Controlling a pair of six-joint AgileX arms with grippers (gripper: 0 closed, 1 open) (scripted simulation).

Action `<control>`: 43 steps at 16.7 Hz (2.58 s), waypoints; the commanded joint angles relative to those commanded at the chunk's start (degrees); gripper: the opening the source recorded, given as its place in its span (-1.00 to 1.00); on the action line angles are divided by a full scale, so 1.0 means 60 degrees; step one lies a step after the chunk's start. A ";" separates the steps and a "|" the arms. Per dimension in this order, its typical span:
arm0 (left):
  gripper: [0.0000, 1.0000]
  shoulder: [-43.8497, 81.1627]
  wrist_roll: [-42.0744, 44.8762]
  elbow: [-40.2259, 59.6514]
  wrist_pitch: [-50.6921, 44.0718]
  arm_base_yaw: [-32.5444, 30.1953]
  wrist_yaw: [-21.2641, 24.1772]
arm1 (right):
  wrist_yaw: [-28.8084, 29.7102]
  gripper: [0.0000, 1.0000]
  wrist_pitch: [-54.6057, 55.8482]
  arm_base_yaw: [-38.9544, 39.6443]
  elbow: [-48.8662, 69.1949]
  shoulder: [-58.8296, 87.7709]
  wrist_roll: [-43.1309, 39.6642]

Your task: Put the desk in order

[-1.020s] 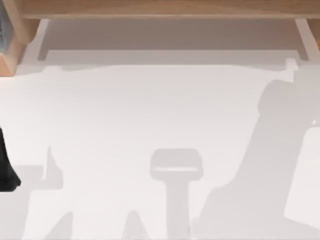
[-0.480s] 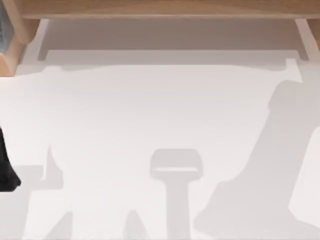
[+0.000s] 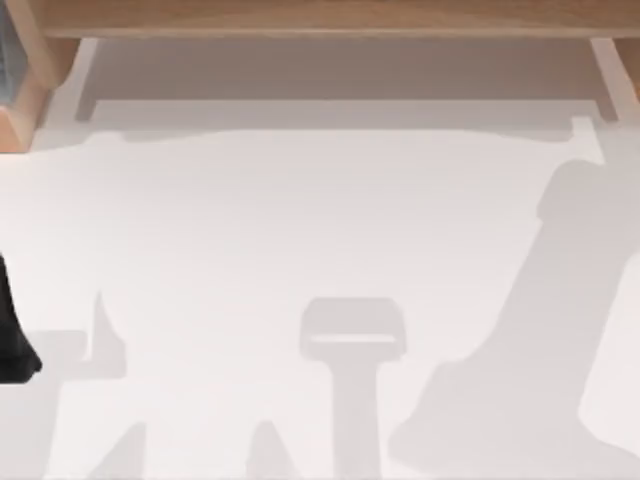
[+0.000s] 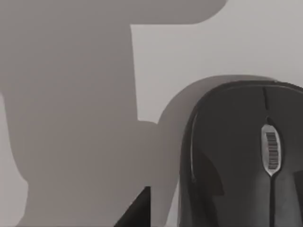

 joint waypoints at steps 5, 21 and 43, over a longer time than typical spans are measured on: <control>1.00 0.0000 0.0000 0.0000 0.0000 0.0000 0.0000 | 0.0000 -0.66 0.0000 0.0000 0.0000 0.0000 0.0000; 1.00 0.0000 0.0000 0.0000 0.0000 0.0000 0.0000 | -0.0055 -1.00 -0.0185 -0.0136 -0.0177 -0.0670 -0.0356; 1.00 0.0000 0.0000 0.0000 0.0000 0.0000 0.0000 | -0.0551 -1.00 0.3000 -0.3609 -0.8333 -0.7315 -0.5360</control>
